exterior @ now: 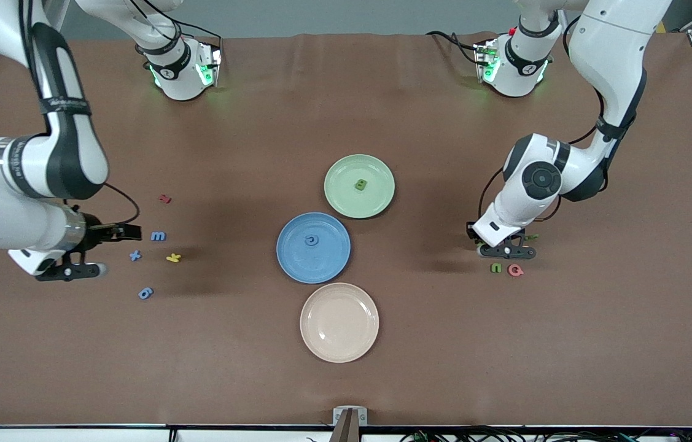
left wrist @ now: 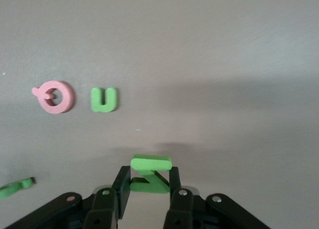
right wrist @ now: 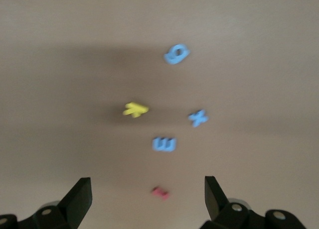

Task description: Sort letters by color into matching plates

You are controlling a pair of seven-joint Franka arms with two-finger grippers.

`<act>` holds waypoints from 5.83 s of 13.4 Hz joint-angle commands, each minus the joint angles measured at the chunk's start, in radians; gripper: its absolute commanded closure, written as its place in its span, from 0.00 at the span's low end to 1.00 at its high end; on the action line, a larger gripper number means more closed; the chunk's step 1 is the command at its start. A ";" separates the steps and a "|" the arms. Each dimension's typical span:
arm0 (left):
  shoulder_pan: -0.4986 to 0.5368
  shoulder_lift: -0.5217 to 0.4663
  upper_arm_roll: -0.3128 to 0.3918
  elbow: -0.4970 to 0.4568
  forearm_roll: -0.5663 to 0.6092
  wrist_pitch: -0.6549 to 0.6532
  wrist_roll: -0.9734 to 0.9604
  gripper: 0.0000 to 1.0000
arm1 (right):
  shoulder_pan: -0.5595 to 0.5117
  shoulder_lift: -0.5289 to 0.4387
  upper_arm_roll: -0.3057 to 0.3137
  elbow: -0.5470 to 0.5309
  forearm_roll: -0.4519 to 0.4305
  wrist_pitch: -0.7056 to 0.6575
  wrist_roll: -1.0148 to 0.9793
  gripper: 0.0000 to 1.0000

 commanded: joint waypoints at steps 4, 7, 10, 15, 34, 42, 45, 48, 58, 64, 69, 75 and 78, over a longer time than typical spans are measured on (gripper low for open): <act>-0.021 -0.015 -0.154 0.090 0.007 -0.175 -0.245 1.00 | -0.064 -0.002 0.023 -0.239 -0.011 0.319 -0.067 0.06; -0.105 -0.007 -0.165 0.089 0.007 -0.175 -0.402 1.00 | -0.064 0.065 0.023 -0.248 -0.011 0.412 -0.067 0.16; -0.207 0.025 -0.165 0.089 0.011 -0.167 -0.580 1.00 | -0.070 0.102 0.024 -0.228 -0.011 0.428 -0.080 0.30; -0.351 0.078 -0.164 0.113 0.019 -0.147 -0.837 0.87 | -0.087 0.171 0.023 -0.188 -0.013 0.472 -0.125 0.38; 0.037 0.077 -0.132 0.234 0.093 -0.183 -0.660 0.04 | -0.089 0.219 0.024 -0.191 -0.010 0.480 -0.128 0.75; 0.169 0.177 -0.133 0.239 0.283 -0.172 -0.392 0.39 | 0.026 0.131 0.030 -0.012 -0.004 0.125 0.037 0.79; 0.203 0.200 -0.135 0.240 0.280 -0.167 -0.202 0.49 | 0.191 0.076 0.030 -0.003 -0.004 0.065 0.336 0.79; 0.204 0.220 -0.139 0.242 0.260 -0.124 -0.201 0.51 | 0.385 0.087 0.032 0.032 0.008 0.083 0.658 0.79; 0.209 0.246 -0.139 0.245 0.245 -0.051 -0.192 0.55 | 0.660 0.447 0.033 0.324 0.032 0.403 1.102 0.79; 0.226 0.238 -0.138 0.242 0.248 -0.069 -0.142 0.55 | 0.657 0.476 0.044 0.361 0.048 0.410 1.099 0.24; 0.230 0.250 -0.138 0.243 0.245 -0.068 -0.137 0.55 | 0.638 0.313 0.037 0.341 0.039 0.104 1.044 0.00; 0.221 0.253 -0.139 0.242 0.241 -0.068 -0.140 0.58 | 0.378 0.050 0.035 0.228 0.041 -0.198 0.600 0.00; 0.223 0.260 -0.139 0.240 0.243 -0.063 -0.132 0.72 | 0.205 0.013 0.033 0.158 0.035 -0.190 0.327 0.00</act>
